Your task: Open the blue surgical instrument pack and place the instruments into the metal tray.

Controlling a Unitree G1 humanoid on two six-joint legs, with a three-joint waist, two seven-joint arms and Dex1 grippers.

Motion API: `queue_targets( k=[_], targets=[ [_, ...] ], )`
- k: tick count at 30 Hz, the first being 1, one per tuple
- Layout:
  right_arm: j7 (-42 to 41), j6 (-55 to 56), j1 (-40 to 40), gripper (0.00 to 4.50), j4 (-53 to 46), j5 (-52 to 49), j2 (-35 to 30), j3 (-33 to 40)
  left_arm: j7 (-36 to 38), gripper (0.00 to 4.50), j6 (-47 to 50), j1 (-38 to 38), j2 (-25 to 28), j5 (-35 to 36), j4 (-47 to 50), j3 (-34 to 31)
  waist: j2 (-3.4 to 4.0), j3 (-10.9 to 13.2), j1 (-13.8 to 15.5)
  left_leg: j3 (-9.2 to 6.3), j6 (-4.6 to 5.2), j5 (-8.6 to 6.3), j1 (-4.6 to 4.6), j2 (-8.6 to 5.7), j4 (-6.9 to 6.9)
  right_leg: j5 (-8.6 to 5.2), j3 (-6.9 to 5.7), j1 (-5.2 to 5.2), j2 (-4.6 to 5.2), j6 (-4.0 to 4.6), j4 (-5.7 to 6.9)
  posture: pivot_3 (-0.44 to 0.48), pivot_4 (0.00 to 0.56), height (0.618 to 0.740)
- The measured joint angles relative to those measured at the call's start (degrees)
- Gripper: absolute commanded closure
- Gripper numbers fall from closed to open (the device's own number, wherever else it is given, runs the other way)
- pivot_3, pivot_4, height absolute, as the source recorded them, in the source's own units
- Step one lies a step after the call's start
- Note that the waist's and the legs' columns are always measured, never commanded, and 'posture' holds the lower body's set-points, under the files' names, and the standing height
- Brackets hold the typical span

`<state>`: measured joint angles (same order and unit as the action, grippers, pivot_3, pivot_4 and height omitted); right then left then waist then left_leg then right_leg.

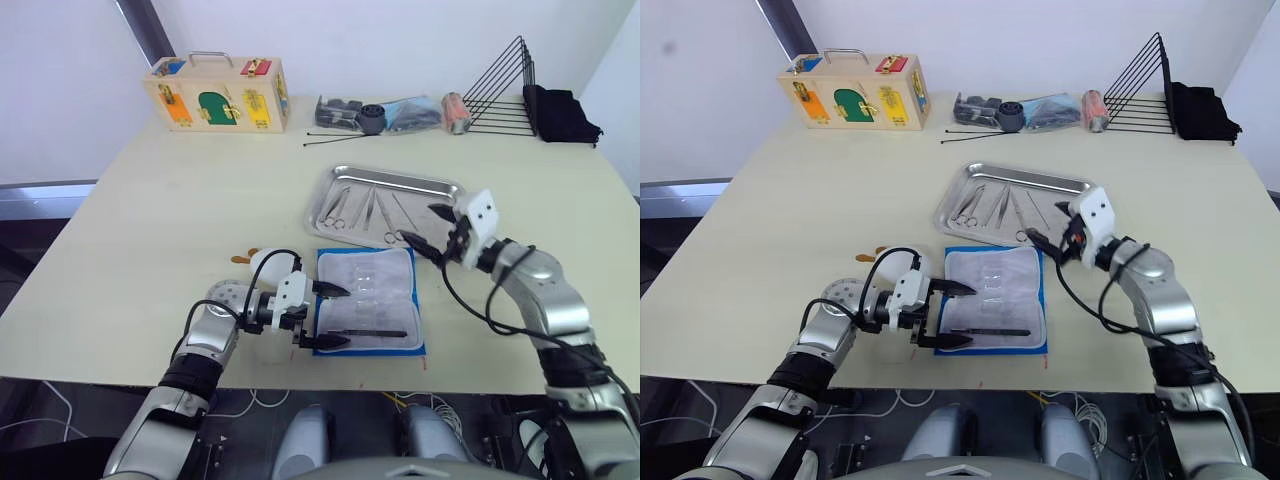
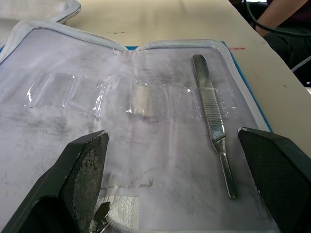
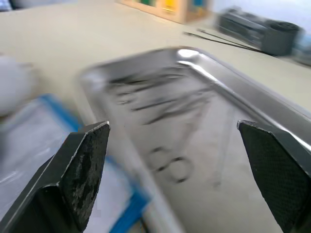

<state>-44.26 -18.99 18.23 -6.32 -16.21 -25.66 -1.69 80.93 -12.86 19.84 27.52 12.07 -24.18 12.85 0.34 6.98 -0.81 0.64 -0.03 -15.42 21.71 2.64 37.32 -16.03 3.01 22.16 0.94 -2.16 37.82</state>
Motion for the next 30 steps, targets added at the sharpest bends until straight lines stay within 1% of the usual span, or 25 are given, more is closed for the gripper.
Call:
queue_targets(
  k=[2,6,9,10,12,13,14,16,20,25,30],
  targets=[
    [-5.05,1.54,-4.8,0.09,-3.85,-2.75,-3.28,0.44,0.09,0.0,0.0,0.04,0.04,0.02,0.0,0.04,-0.04,0.03,0.03,-0.01,0.0,0.0,0.0,0.0,0.0,-0.05,-0.01,-0.01,0.0,0.08,-0.01,0.0,0.15,0.74],
    [-12.19,2.68,-9.91,0.09,-7.86,-7.58,-7.5,2.45,0.2,0.0,0.03,0.17,0.12,0.01,-0.02,0.1,-0.26,0.18,0.01,-0.01,0.0,0.0,0.0,0.0,0.0,-0.05,0.0,0.0,0.0,0.08,-0.02,0.0,0.15,0.74],
    [-17.43,3.47,-12.79,0.09,-11.12,-11.71,-11.52,5.23,0.54,0.0,0.04,0.33,0.24,0.01,-0.04,0.18,-0.38,0.28,0.03,-0.02,0.0,0.0,0.01,0.0,-0.01,-0.06,-0.02,0.0,0.0,0.08,-0.05,0.0,0.15,0.74],
    [-21.57,3.44,-14.02,0.09,-12.34,-15.07,-14.6,7.74,0.66,0.0,0.05,0.54,0.39,0.0,-0.12,0.24,-0.46,0.34,0.0,-0.03,0.0,0.0,0.01,0.02,-0.01,-0.06,-0.02,0.0,-0.01,0.08,-0.06,0.0,0.15,0.74],
    [-23.0,3.02,-14.59,0.09,-12.86,-16.26,-15.89,8.45,0.7,0.0,0.05,0.61,0.38,0.0,-0.12,0.31,-0.51,0.37,0.06,-0.05,-0.01,0.0,0.02,0.03,-0.01,-0.06,-0.04,0.0,0.0,0.08,-0.07,0.0,0.15,0.74],
    [-25.12,3.06,-15.05,0.09,-12.98,-17.09,-17.76,9.21,0.93,0.0,0.05,0.8,0.37,0.0,-0.22,0.41,-0.5,0.39,0.08,-0.05,-0.01,0.0,0.03,0.03,-0.01,-0.07,-0.05,0.0,0.0,0.08,-0.08,0.0,0.15,0.74],
    [-28.12,3.16,-15.63,0.09,-12.85,-17.59,-21.22,10.15,1.18,0.0,0.05,1.02,0.35,0.0,-0.23,0.65,-0.41,0.48,0.19,-0.04,-0.01,0.0,0.04,-0.03,-0.01,-0.07,-0.04,0.01,0.06,0.08,-0.11,0.0,0.15,0.74],
    [-31.34,3.61,-15.68,0.09,-12.65,-18.33,-24.57,13.61,1.59,0.0,0.04,1.36,0.52,0.0,-0.5,0.64,-0.49,0.55,0.12,-0.03,-0.01,0.0,0.04,-0.02,-0.02,-0.07,-0.03,0.0,0.05,0.08,-0.15,0.0,0.15,0.74],
    [-36.87,3.79,-15.68,0.09,-10.7,-21.19,-28.6,17.52,1.92,0.0,0.04,1.8,0.54,0.0,-0.76,0.77,-0.57,0.62,0.22,-0.1,-0.01,0.0,0.06,-0.01,-0.02,-0.07,-0.11,-0.01,0.04,0.08,-0.15,0.0,0.15,0.74],
    [-42.03,3.83,-15.7,0.09,-7.3,-23.04,-32.26,22.46,2.69,0.0,0.04,2.18,0.69,0.0,-1.12,0.79,-0.57,0.64,0.17,-0.08,-0.01,0.0,0.06,-0.01,-0.03,-0.07,-0.09,-0.01,0.04,0.08,-0.16,0.0,0.15,0.74],
    [-44.12,3.71,-15.69,0.09,-6.02,-23.44,-33.36,23.73,2.91,0.0,0.03,2.23,0.75,0.0,-1.17,0.8,-0.57,0.65,0.16,-0.09,-0.01,0.0,0.05,-0.01,-0.03,-0.06,-0.09,-0.01,0.03,0.08,-0.16,0.0,0.15,0.74]
  ],
)
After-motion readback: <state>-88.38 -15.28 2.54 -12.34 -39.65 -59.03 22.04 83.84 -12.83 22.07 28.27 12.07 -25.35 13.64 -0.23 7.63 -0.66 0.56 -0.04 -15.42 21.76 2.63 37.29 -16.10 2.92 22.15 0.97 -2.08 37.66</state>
